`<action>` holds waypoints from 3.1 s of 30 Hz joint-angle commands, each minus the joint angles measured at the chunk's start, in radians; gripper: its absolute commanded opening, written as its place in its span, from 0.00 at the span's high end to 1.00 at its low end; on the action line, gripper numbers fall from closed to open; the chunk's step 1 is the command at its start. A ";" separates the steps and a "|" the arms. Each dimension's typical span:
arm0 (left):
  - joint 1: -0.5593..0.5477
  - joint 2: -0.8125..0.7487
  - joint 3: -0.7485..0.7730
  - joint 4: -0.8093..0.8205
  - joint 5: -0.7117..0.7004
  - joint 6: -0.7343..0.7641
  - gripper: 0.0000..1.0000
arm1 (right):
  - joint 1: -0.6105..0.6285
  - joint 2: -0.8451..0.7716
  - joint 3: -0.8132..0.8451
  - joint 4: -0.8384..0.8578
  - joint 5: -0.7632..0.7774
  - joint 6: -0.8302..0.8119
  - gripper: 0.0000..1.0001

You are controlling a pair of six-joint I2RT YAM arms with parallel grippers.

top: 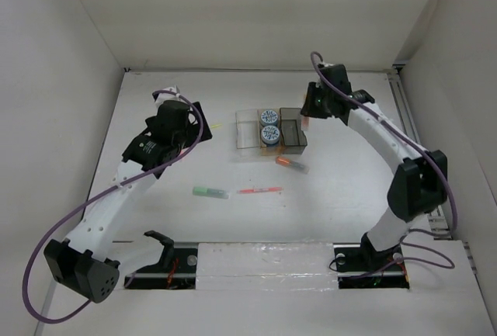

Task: Sort the stationery into containers
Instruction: Place the pen in the storage box, then pick up the pen from the center of the board.

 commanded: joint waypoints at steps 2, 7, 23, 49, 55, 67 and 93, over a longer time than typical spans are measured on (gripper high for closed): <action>-0.002 -0.040 -0.025 0.049 0.001 0.012 0.00 | -0.004 0.161 0.161 -0.003 -0.144 -0.187 1.00; -0.002 -0.040 -0.035 0.060 0.001 0.012 0.00 | -0.004 0.238 0.201 0.024 -0.197 -0.211 1.00; -0.002 -0.002 -0.035 0.060 -0.010 0.012 0.00 | 0.014 0.180 0.115 0.061 -0.165 -0.191 0.11; -0.002 -0.011 -0.044 0.078 0.038 0.040 0.00 | 0.242 -0.302 -0.529 0.393 -0.148 -0.328 0.15; -0.002 -0.011 -0.044 0.078 0.038 0.040 0.00 | 0.242 -0.178 -0.494 0.383 -0.197 -0.393 0.15; -0.002 -0.021 -0.054 0.096 0.065 0.049 0.00 | 0.201 -0.116 -0.465 0.339 -0.187 -0.404 0.15; -0.002 -0.031 -0.054 0.124 0.134 0.067 0.00 | 0.163 0.056 -0.373 0.207 -0.157 -0.436 0.16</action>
